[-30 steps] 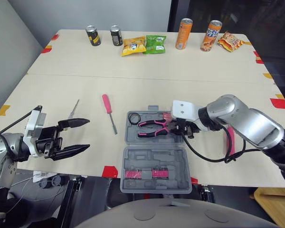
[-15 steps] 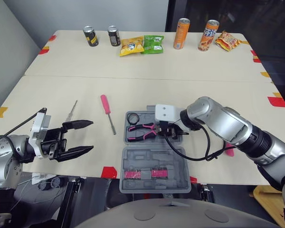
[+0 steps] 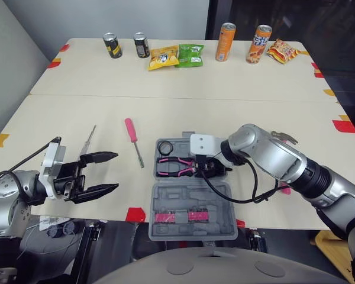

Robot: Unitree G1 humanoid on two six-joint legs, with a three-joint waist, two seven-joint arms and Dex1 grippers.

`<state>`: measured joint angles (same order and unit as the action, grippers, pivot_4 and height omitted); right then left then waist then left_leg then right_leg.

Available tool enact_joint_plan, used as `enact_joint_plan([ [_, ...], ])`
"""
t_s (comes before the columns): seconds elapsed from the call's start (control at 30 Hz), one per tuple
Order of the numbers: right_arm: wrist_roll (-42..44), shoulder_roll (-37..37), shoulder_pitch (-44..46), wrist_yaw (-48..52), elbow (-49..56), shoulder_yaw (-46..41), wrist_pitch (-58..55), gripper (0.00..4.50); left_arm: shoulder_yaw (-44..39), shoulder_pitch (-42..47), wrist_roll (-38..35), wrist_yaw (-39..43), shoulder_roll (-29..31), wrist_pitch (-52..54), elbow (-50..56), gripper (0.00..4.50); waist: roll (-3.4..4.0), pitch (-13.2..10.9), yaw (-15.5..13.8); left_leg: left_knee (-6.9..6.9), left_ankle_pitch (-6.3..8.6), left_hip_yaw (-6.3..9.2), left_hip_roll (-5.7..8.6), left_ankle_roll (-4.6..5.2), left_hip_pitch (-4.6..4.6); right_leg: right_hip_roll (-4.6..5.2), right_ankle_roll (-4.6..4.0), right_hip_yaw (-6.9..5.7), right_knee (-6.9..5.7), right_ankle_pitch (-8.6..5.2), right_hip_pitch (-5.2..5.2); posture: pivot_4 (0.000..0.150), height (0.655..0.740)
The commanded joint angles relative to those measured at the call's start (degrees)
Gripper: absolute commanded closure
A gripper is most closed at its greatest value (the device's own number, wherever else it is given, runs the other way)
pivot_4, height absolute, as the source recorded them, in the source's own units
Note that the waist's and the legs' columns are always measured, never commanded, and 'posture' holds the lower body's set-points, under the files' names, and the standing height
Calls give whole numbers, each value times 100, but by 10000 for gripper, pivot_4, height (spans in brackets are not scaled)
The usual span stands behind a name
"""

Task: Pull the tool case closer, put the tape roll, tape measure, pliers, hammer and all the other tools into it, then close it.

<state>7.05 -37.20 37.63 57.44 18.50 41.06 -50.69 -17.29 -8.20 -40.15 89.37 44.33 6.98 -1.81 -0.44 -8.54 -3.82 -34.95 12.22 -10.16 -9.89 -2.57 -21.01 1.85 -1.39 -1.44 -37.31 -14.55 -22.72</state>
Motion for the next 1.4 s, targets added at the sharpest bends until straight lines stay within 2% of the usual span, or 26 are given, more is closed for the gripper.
enact_joint_plan([
  [0.03,267,115,-261,8,51,-732,888,12777,-18,12,-32,64,8,13,193,0,-4,2,-1,0,0,0,0,0,0,0,0,0,-1,0,0,1500,7400],
  [0.13,710,433,-722,57,-60,-1347,1692,12777,0,40,-33,52,1,47,213,0,-7,5,-3,0,1,-2,-2,-1,0,0,-1,0,-1,0,0,1500,7400],
  [0.27,1172,772,-1123,282,-227,-1720,1996,12777,28,58,-38,45,-12,70,229,0,-6,4,6,-3,0,-4,-4,1,0,-1,-2,0,-2,-1,0,1500,7400],
  [0.37,955,919,-1367,255,-708,-1643,2536,20487,40,64,-37,30,-24,89,251,0,-7,7,8,-6,0,-4,-5,3,1,-1,-3,0,-4,0,1,1500,7400],
  [0.6,627,1295,-1571,137,-1685,-1683,3410,44501,14,35,-61,-35,-53,150,364,0,-7,6,23,-6,-1,-4,-5,5,0,-1,-5,-1,-8,0,-1,1500,7400],
  [0.83,162,1371,-1466,102,-2394,-1501,3543,44887,-8,-27,-71,-91,-77,178,450,0,-7,6,32,-7,-1,-4,-5,6,-2,-1,-6,-1,-6,-1,-1,1500,7400],
  [1.03,-656,1299,-1392,211,-3414,-758,3159,44887,27,-68,-62,-170,-133,211,524,0,-5,50,84,-5,-1,-3,-7,7,17,-1,-9,-3,-8,-2,17,1500,7400],
  [1.13,-855,1240,-1343,487,-3746,-394,2753,44887,57,-84,-39,-221,-153,237,545,0,20,84,95,14,31,-7,-8,-44,105,-1,-14,-2,7,-8,97,1500,7400],
  [1.23,-924,1304,-1299,510,-3972,-273,2552,44887,80,-115,0,-301,-170,271,574,0,28,140,84,74,33,-17,-2,-49,193,0,-20,2,40,-23,176,1500,7400],
  [1.4,-882,1363,-1285,365,-3941,-459,2680,44887,110,-246,152,-557,-233,256,615,0,27,223,87,95,34,-17,1,-54,218,-1,-29,2,49,-39,192,1500,7400],
])
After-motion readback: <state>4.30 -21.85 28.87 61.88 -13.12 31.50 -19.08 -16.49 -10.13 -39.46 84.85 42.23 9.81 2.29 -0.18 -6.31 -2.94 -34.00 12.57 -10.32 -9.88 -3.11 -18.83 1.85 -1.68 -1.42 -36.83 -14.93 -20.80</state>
